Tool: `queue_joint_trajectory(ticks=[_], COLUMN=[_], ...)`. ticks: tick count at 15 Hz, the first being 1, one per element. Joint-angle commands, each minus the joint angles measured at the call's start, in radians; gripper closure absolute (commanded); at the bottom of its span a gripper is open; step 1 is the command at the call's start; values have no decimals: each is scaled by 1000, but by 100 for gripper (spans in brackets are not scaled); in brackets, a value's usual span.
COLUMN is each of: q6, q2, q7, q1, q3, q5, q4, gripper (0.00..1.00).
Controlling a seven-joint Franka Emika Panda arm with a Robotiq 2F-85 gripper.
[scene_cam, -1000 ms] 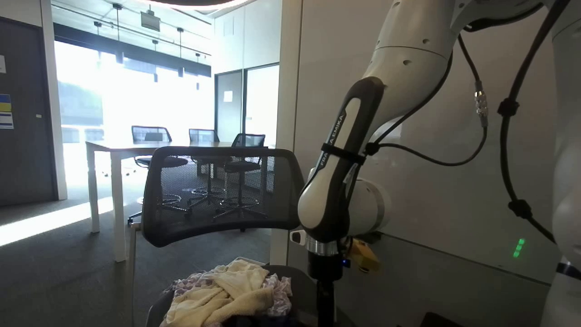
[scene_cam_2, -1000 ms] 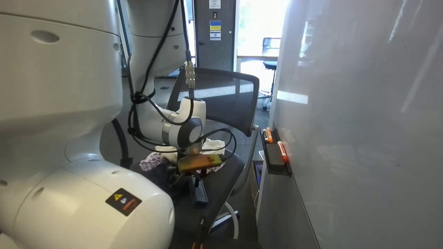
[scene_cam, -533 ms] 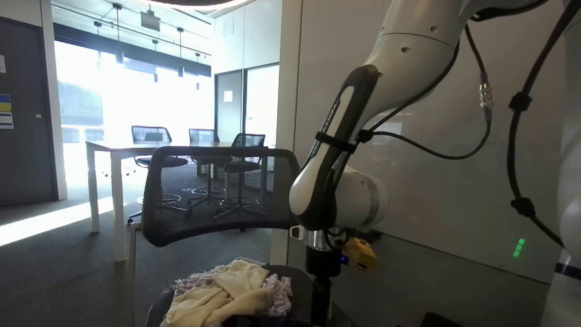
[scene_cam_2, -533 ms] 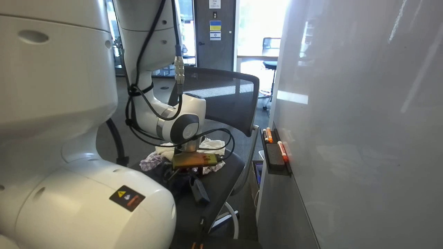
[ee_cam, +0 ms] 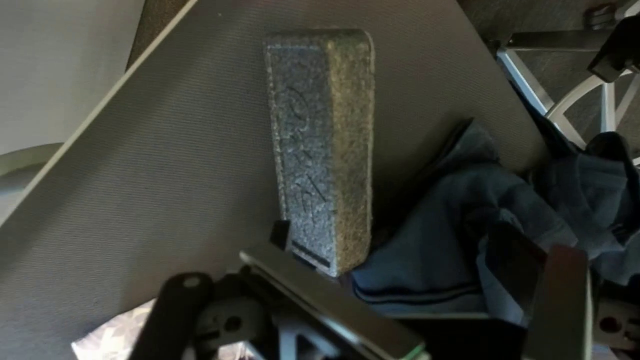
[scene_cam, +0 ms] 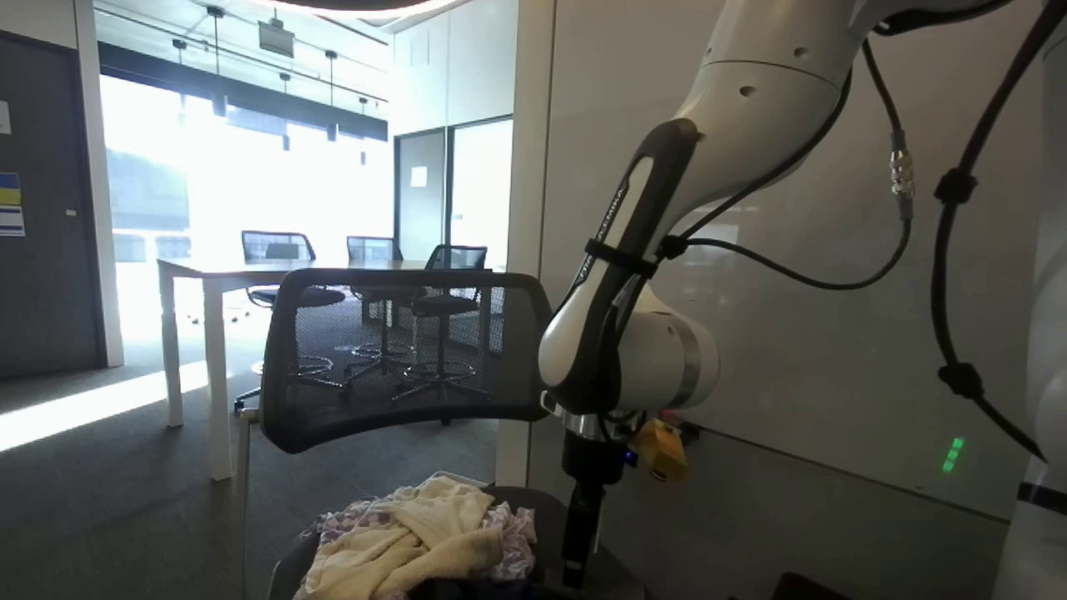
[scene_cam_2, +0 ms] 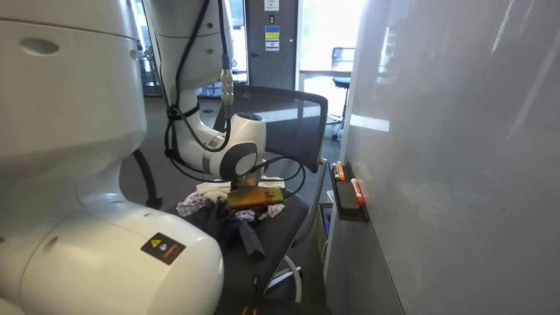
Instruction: Pick up the duster, then rub something off of the board
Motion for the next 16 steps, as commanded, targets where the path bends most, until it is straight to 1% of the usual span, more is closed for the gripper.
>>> queue_joint_trajectory(ticks=[1, 3, 4, 6, 7, 10, 13, 16], q6=[-20, -188, -262, -393, -431, -503, -521, -516], q2=[-15, -45, -53, -63, -58, -30, 22, 78], q7=[-9, -85, -130, -212, -227, -266, -307, -345], q1=[-2, -30, -59, -80, -41, -31, -31, -39], q3=[-54, -59, -47, -55, -105, -154, -183, -192], q5=[-31, 7, 29, 34, 17, -8, 9, 22], q4=[-7, 16, 32, 63, 81, 134, 176, 212], gripper=[0, 0, 0, 0, 0, 0, 0, 0])
